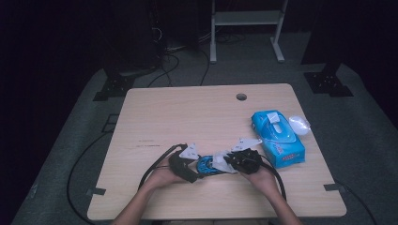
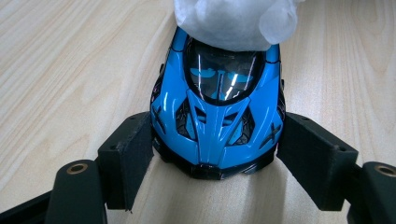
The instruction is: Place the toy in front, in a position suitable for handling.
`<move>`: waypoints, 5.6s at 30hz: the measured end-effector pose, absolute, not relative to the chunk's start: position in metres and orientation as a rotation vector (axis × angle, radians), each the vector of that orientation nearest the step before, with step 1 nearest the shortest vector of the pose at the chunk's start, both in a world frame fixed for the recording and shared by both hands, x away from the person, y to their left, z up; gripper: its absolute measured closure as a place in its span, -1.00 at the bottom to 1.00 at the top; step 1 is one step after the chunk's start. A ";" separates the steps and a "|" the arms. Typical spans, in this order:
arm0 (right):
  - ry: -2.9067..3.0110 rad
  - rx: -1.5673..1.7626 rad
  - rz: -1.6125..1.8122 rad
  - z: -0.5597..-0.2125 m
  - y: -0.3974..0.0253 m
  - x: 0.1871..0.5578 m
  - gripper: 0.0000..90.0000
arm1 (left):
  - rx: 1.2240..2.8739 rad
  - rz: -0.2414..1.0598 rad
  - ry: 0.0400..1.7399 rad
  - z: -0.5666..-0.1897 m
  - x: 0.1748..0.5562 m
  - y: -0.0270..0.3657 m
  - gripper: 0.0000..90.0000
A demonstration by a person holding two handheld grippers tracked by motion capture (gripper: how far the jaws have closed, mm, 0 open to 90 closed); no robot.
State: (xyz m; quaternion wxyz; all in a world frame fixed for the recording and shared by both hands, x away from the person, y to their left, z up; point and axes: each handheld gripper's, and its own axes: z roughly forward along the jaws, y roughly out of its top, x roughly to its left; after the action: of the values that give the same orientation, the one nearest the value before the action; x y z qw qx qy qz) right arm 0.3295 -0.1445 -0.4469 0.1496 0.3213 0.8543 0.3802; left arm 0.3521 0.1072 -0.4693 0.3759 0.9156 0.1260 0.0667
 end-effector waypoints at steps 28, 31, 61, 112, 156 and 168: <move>2.456 0.724 0.974 -0.444 -0.133 0.313 0.64 | 2.348 0.174 0.325 -0.474 0.353 0.103 -0.43; 2.453 0.687 0.991 -0.444 -0.124 0.313 0.45 | 2.343 0.171 0.327 -0.474 0.353 0.103 -0.44; 2.417 0.870 0.998 -0.439 -0.173 0.316 0.45 | 2.346 0.184 0.310 -0.472 0.351 0.107 -0.38; 2.455 0.821 1.123 -0.450 -0.159 0.311 0.85 | 2.328 0.186 0.316 -0.475 0.353 0.099 -0.45; 2.639 0.743 1.149 -0.450 -0.089 0.337 0.87 | 2.330 0.198 0.318 -0.477 0.352 0.099 -0.45; 2.599 0.757 1.107 -0.448 -0.091 0.339 0.87 | 2.328 0.196 0.319 -0.477 0.352 0.100 -0.44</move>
State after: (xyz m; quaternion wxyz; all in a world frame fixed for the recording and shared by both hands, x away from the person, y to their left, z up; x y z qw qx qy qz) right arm 0.3393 -0.0906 -0.4479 0.1083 0.2572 0.8835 0.3763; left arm 0.3518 0.1000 -0.4769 0.3819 0.9124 0.1252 0.0769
